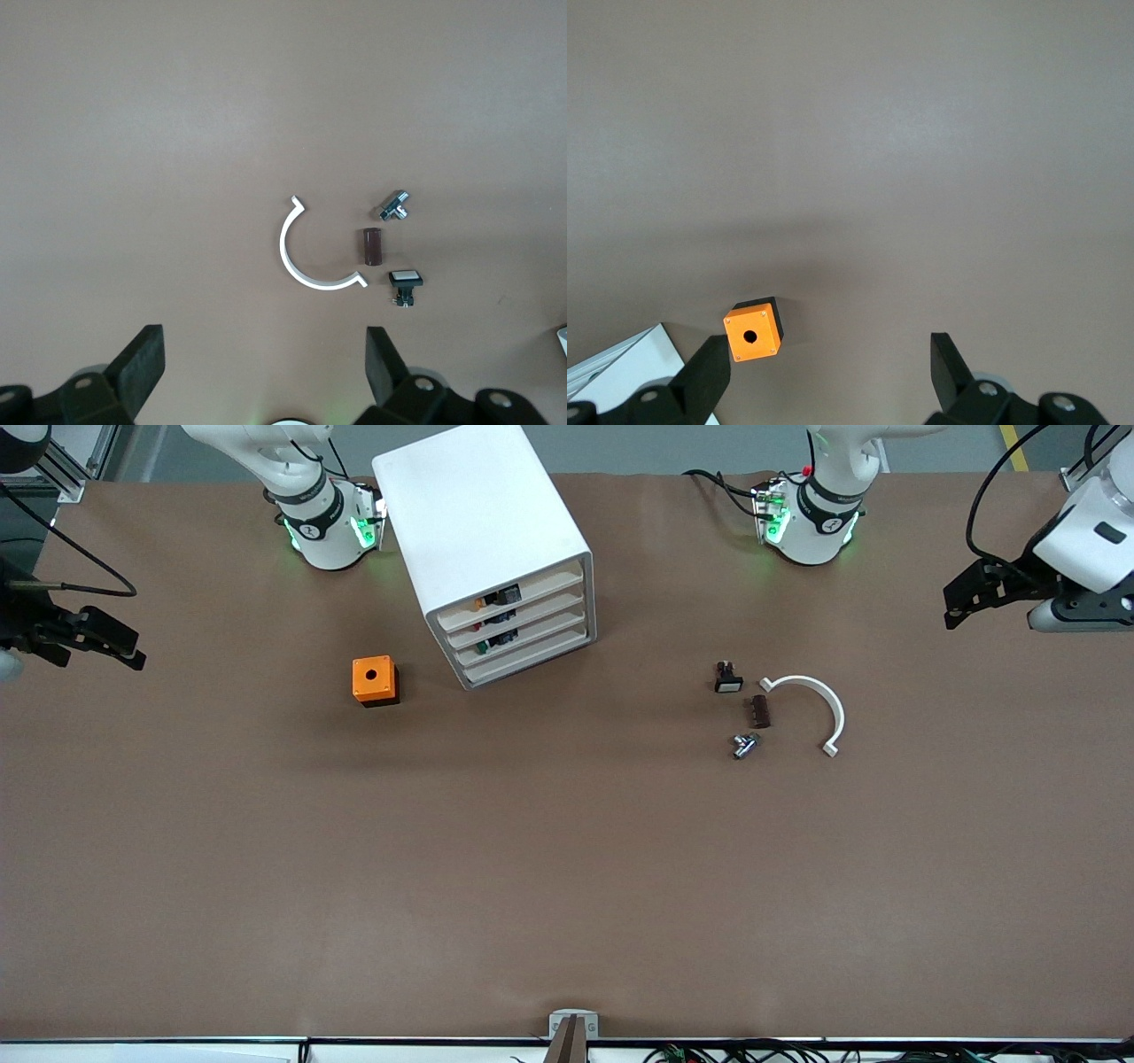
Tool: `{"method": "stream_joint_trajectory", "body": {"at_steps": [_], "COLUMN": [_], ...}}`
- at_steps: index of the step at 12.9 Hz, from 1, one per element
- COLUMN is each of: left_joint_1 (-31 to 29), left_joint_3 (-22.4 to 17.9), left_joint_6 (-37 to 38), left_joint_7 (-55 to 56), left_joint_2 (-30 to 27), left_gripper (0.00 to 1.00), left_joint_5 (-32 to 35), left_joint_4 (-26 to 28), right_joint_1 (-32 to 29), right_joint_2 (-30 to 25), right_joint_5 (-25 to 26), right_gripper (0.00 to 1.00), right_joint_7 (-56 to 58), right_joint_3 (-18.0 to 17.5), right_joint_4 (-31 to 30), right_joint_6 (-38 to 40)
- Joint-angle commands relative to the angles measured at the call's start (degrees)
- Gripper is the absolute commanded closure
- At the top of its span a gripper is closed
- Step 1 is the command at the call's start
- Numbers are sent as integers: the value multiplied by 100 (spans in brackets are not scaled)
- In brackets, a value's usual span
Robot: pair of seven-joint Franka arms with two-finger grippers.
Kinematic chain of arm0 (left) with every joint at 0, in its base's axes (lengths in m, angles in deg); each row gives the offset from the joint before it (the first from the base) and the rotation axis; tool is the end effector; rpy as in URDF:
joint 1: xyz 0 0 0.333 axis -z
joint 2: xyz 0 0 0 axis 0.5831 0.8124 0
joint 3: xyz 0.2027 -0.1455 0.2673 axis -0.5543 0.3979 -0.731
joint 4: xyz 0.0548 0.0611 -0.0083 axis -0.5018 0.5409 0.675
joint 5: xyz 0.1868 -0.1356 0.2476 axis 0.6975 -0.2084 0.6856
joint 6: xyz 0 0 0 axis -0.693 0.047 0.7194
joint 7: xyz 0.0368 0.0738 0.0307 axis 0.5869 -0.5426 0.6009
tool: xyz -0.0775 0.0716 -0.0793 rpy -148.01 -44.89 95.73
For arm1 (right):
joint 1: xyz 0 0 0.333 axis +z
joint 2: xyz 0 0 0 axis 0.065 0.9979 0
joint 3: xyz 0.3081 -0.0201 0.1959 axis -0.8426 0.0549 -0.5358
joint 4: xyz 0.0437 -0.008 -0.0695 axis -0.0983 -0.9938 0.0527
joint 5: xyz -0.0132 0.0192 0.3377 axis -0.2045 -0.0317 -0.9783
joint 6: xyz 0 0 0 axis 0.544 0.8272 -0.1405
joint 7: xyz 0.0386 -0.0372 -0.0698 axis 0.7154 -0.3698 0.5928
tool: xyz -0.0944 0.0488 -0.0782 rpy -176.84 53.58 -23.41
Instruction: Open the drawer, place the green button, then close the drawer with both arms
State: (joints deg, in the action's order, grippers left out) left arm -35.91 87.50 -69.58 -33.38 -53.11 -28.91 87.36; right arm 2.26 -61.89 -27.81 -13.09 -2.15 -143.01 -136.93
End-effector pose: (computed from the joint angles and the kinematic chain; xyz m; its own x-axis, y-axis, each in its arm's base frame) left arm 0.4315 -0.0437 0.6498 0.9987 -0.0497 -0.0110 -0.0502 -0.9974 -0.0520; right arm 0.4737 -0.0249 0.6383 0.9980 -0.0627 -0.0034 -0.0627 -0.9980 0.0014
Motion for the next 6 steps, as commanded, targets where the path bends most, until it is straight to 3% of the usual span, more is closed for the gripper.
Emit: {"method": "stream_joint_trajectory", "body": {"at_steps": [1, 6], "left_joint_1": [-20, -20], "left_joint_3": [4, -5], "left_joint_6": [-115, 69], "left_joint_7": [-74, -74], "left_joint_2": [-249, 119], "left_gripper": [0, 0], "left_joint_5": [90, 63], "left_joint_4": [220, -280], "right_joint_1": [-20, -12], "right_joint_2": [-55, -55], "right_joint_5": [60, 51], "right_gripper": [0, 0], "right_joint_7": [54, 54], "right_joint_3": [-20, -20], "right_joint_4": [16, 16], "right_joint_6": [61, 69]}}
